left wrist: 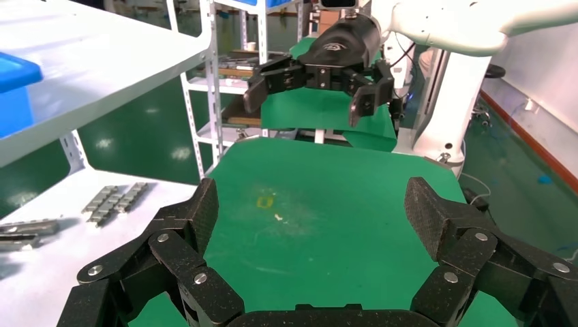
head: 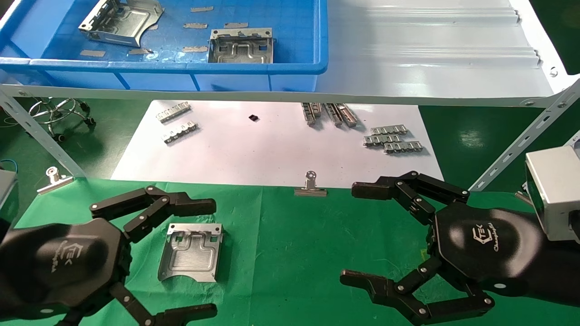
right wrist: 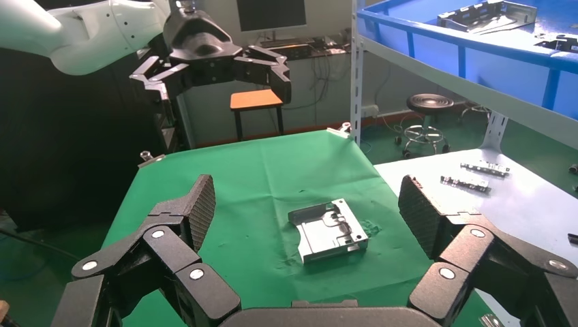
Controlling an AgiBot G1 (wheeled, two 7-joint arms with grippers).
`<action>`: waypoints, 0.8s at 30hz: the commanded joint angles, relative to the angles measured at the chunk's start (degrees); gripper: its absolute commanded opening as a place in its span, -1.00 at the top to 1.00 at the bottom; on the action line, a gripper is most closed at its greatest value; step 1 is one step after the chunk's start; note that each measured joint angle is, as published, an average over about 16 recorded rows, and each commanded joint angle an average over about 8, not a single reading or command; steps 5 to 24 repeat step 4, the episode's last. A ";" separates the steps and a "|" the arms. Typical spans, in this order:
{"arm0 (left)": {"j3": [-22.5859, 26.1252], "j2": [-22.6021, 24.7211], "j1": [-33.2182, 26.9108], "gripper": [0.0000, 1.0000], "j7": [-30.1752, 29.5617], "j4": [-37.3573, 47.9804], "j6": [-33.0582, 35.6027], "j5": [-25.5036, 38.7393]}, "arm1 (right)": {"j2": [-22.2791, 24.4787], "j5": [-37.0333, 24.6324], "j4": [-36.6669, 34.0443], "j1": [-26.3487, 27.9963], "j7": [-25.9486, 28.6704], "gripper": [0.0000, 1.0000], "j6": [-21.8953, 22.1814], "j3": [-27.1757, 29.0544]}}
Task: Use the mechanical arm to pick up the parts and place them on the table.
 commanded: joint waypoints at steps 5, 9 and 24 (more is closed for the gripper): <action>-0.96 -0.38 0.81 -1.00 -0.84 -1.46 -0.19 -0.28 | 0.00 0.00 0.00 -0.01 0.00 -1.00 0.01 0.00; -0.96 -0.38 0.81 -1.00 -0.84 -1.46 -0.19 -0.28 | 0.00 0.00 0.00 -0.01 0.00 -1.00 0.01 0.00; -0.96 -0.38 0.81 -1.00 -0.84 -1.46 -0.19 -0.28 | 0.00 0.00 0.00 -0.01 0.00 -1.00 0.01 0.00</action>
